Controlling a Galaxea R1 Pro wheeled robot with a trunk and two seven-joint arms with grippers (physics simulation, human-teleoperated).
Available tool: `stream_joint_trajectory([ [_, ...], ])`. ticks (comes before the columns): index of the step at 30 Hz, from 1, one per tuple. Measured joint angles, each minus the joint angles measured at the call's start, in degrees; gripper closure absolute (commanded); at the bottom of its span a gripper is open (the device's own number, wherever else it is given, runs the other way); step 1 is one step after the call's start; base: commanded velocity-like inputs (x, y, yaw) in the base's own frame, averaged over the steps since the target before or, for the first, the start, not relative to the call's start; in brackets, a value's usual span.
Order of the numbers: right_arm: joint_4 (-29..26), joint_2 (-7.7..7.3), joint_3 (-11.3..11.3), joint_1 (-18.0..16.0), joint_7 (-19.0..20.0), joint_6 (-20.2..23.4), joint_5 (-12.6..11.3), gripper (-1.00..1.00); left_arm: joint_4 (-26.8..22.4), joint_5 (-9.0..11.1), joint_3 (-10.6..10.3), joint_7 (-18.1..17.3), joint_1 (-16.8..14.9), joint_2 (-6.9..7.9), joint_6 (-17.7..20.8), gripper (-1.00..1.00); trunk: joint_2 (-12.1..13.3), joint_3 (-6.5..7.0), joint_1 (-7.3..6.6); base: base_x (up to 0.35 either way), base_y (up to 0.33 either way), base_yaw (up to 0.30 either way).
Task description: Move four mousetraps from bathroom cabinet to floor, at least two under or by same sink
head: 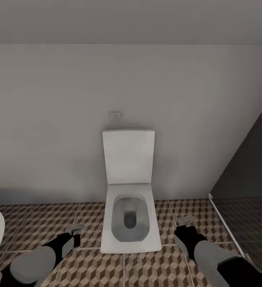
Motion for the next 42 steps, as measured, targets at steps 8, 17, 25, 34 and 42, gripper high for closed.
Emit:
stream_joint_trajectory([
  [8,-0.08,-0.39,-5.67,-7.47,2.38,6.45,0.08,1.0,0.1,-0.04,-0.06,0.01,-6.38,-0.42,2.5,1.0,0.0,0.0,0.0,0.0,0.0,0.0],
  [17,0.06,-1.75,-7.64,-8.15,4.24,6.79,0.18,1.0,0.09,-0.03,-0.09,-0.02,-6.86,-0.11,2.05,1.0,0.0,-0.01,0.0,0.0,0.0,0.0],
  [25,0.06,-1.49,-7.56,-8.15,4.28,6.6,0.26,1.0,0.01,-0.04,-0.08,-0.42,-6.87,-0.1,1.73,1.0,-0.39,-0.18,0.21,0.0,0.0,0.0],
  [34,0.1,-1.32,-7.41,-7.94,4.28,6.54,0.34,1.0,0.08,-0.04,-0.08,-0.43,-6.88,-0.1,1.79,1.0,-4.0,-1.8,2.19,0.0,0.0,0.0],
  [42,-0.17,-1.43,-7.26,-7.76,4.28,3.48,0.71,1.0,0.01,-0.03,0.0,-0.43,-6.87,-0.1,1.77,1.0,-7.2,-3.23,3.95,0.0,0.0,0.0],
])
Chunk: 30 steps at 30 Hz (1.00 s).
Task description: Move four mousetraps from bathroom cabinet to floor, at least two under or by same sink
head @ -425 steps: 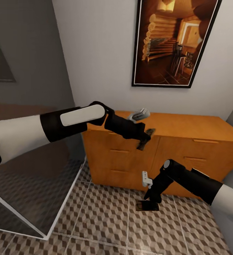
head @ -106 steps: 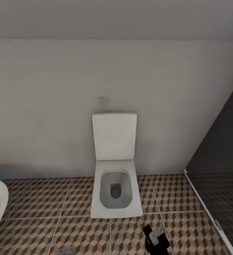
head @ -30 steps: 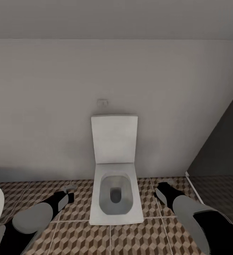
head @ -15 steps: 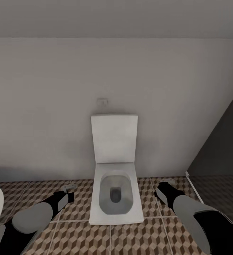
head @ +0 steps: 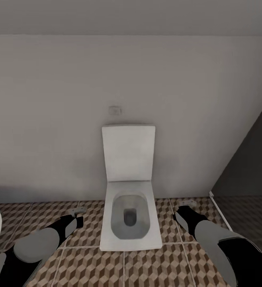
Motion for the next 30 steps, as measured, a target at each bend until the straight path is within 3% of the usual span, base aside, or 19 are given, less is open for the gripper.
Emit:
stream_joint_trajectory([
  [30,0.22,0.13,0.16,0.22,0.02,-1.23,0.18,1.0,0.0,0.0,0.09,-0.13,0.0,-0.09,-0.33,1.0,-12.03,-5.39,6.59,0.0,0.0,0.0],
])
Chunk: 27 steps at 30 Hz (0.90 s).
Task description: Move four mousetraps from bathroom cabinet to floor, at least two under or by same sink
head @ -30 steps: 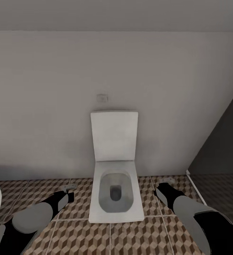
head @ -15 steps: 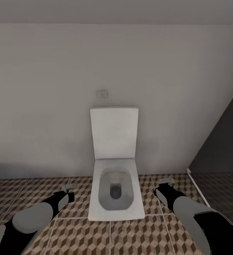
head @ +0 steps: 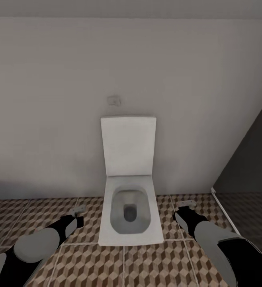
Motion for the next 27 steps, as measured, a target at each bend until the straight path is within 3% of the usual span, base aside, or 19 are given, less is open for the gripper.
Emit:
stream_joint_trajectory([
  [20,-0.14,-0.01,0.35,0.0,-0.02,-0.18,0.08,1.0,-0.09,0.0,0.0,-0.05,0.0,-0.02,-0.07,1.0,-8.02,-3.59,4.39,0.0,0.0,0.0],
  [27,0.05,-0.06,0.35,0.01,-0.03,-2.83,0.03,1.0,-0.09,0.01,0.0,-0.05,0.0,0.08,-0.42,1.0,-10.83,-4.85,5.93,0.0,0.0,0.0],
])
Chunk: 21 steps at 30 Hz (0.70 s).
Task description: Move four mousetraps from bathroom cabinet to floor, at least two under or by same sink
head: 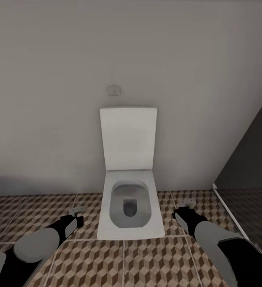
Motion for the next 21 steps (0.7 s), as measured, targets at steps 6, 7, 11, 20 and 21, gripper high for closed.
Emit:
stream_joint_trajectory([
  [6,0.05,0.0,0.0,0.02,0.0,-0.24,-0.01,1.0,0.0,0.0,0.0,0.0,0.0,0.0,-0.02,1.0,-2.41,-1.08,1.32,0.0,0.0,0.0],
  [7,0.06,0.03,0.0,0.01,0.0,-0.25,-0.01,1.0,0.0,0.0,0.0,0.0,0.0,-0.01,-0.02,1.0,-2.81,-1.26,1.54,0.0,0.0,0.0],
  [11,0.11,0.08,-0.01,0.03,0.0,-0.26,-0.01,1.0,0.0,0.0,0.0,-0.03,0.0,-0.12,-0.02,1.0,-4.41,-1.97,2.42,0.0,0.0,0.0],
  [20,0.08,0.12,0.23,0.02,0.04,-0.26,0.0,1.0,-0.01,0.0,-0.08,-0.07,0.0,-0.29,-0.02,1.0,-8.02,-3.59,4.39,0.0,0.0,0.0],
  [21,0.07,0.11,0.33,0.01,0.03,-0.26,0.0,1.0,-0.01,0.0,-0.09,-0.08,0.0,-0.21,-0.02,1.0,-8.42,-3.77,4.61,0.0,0.0,0.0],
])
